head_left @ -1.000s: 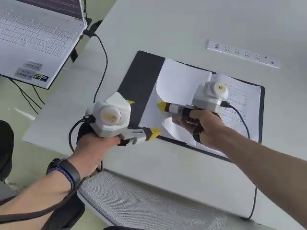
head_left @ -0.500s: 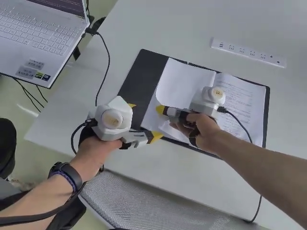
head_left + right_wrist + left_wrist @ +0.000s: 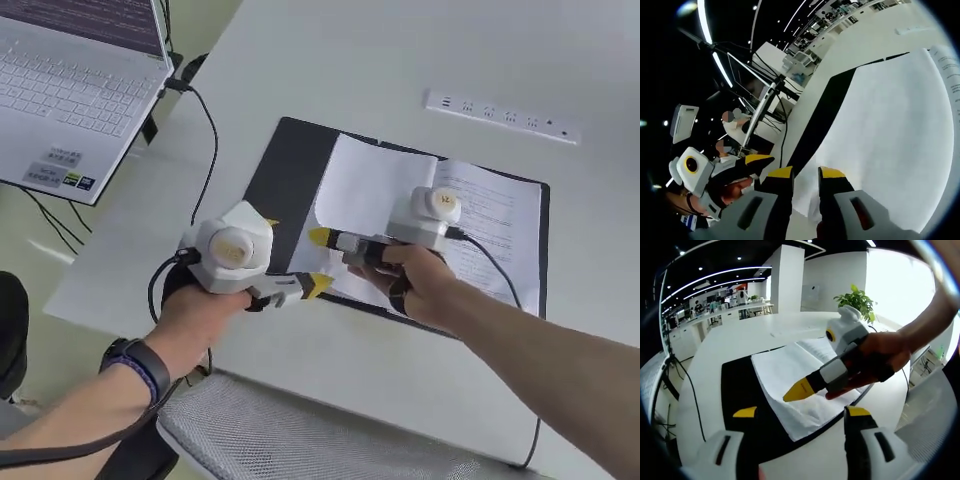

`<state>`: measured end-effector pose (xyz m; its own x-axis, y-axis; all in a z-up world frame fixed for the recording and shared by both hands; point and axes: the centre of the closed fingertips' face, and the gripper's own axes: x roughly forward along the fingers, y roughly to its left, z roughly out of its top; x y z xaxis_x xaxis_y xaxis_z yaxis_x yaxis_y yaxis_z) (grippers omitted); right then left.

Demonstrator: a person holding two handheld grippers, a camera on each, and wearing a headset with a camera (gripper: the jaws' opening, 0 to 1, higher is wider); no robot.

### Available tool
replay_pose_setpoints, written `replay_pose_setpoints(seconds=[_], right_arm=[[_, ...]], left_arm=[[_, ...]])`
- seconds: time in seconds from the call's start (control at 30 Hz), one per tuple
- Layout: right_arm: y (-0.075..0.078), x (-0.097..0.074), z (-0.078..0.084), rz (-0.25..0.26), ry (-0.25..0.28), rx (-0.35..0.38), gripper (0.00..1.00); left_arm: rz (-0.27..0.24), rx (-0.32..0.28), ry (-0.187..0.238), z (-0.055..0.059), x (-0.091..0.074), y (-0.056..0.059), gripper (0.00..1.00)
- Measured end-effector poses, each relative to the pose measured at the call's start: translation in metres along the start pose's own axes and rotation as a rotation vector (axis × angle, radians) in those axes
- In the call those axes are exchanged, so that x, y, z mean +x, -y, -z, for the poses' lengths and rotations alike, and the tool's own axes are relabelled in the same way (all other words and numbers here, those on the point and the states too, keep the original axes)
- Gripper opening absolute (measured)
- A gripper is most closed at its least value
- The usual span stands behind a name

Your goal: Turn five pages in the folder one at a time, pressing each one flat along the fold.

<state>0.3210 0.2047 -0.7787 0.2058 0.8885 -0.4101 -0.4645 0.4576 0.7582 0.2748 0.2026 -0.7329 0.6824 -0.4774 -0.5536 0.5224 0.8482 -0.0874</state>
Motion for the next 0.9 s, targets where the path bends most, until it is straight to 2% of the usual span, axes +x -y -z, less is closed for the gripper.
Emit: replay_pose_setpoints(seconds=[0.13, 0.27, 0.4, 0.6, 0.77, 0.9], right_arm=[[-0.012, -0.010, -0.008, -0.043, 0.034, -0.017, 0.22], [-0.021, -0.024, -0.011, -0.058, 0.047, -0.047, 0.25], [-0.023, -0.043, -0.012, -0.042, 0.067, -0.058, 0.26], [-0.015, -0.070, -0.015, -0.007, 0.094, -0.056, 0.25], [-0.007, -0.086, -0.017, 0.016, 0.115, -0.044, 0.24], [-0.003, -0.095, -0.015, 0.026, 0.116, -0.050, 0.24]], left_arm=[[-0.008, 0.001, 0.008, -0.005, 0.001, -0.004, 0.65], [-0.011, -0.004, 0.013, -0.010, 0.003, -0.004, 0.63], [-0.009, 0.004, -0.002, -0.008, 0.011, -0.004, 0.60], [-0.015, 0.005, -0.014, -0.004, 0.021, -0.009, 0.52], [-0.001, 0.017, -0.039, 0.006, 0.030, -0.007, 0.50], [0.011, 0.018, -0.066, 0.021, 0.039, -0.005, 0.48]])
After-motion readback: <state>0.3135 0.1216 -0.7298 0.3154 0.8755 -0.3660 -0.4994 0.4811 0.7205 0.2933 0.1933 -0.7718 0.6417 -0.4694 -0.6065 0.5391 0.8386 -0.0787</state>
